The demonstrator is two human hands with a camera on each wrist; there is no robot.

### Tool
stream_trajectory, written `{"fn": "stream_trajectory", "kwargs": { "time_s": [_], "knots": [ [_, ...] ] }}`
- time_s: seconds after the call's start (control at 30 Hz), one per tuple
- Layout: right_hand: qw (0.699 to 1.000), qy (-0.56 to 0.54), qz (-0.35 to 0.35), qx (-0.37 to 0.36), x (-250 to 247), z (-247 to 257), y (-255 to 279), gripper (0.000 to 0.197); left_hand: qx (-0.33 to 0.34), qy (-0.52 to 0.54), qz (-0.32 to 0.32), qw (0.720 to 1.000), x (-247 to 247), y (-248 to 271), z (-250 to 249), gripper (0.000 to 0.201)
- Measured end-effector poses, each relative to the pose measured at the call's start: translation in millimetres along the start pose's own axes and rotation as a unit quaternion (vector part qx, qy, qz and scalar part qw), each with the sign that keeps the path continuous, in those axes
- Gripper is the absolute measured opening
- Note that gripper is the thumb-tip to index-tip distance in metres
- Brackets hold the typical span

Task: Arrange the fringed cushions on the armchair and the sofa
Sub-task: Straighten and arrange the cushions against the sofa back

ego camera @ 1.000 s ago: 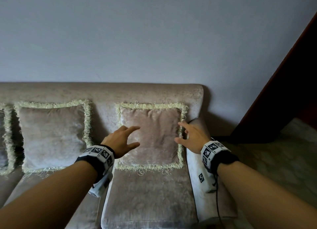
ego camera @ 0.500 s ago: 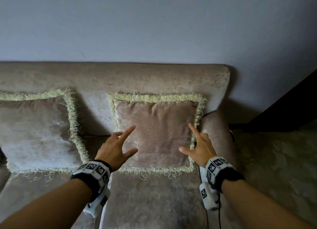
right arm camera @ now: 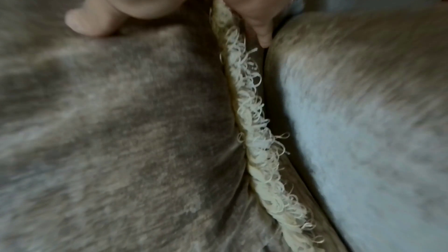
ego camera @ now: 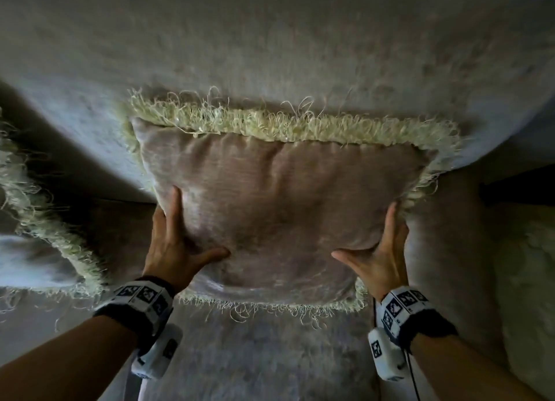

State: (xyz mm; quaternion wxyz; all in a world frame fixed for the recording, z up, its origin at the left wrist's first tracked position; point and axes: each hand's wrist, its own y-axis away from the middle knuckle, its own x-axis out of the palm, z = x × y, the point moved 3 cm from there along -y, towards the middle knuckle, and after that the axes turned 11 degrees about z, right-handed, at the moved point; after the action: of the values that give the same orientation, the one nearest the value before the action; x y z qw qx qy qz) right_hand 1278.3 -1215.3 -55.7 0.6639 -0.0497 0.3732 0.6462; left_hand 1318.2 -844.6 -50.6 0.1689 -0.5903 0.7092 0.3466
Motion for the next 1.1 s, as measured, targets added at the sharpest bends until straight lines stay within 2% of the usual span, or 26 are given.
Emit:
{"fn": "stream_trajectory", "kwargs": {
  "time_s": [0.07,0.2,0.33,0.43,0.53,0.7,0.8,0.97,1.1],
  "knots": [
    [0.999,-0.034,0.000,-0.021,13,-6,-8,0.142,0.011,0.013,0.011,1.000,11,0,16,0.148],
    [0.998,-0.046,-0.002,-0.030,39,-18,-20,0.147,-0.030,0.058,0.039,0.997,32,-2,50,0.155],
    [0.995,-0.056,-0.017,-0.077,45,-16,-20,0.147,-0.006,0.139,0.037,0.990,42,-9,44,0.156],
    [0.988,-0.082,-0.031,-0.130,38,-4,-7,0.136,0.008,0.147,0.019,0.989,37,1,30,0.153],
    [0.982,-0.074,-0.047,-0.168,27,13,8,0.135,-0.002,0.155,0.007,0.988,27,19,12,0.152],
    [0.969,0.031,-0.074,-0.235,-10,67,22,0.121,0.006,0.211,-0.030,0.977,22,50,1,0.149],
    [0.936,0.111,-0.074,-0.326,-31,108,18,0.113,-0.008,0.263,-0.065,0.963,29,63,-2,0.148],
    [0.912,0.156,-0.004,-0.380,-38,159,5,0.114,-0.040,0.280,-0.119,0.952,38,69,-3,0.145],
    [0.899,0.187,0.031,-0.394,-23,167,-14,0.112,-0.082,0.276,-0.161,0.944,51,60,11,0.145]
  ]
}}
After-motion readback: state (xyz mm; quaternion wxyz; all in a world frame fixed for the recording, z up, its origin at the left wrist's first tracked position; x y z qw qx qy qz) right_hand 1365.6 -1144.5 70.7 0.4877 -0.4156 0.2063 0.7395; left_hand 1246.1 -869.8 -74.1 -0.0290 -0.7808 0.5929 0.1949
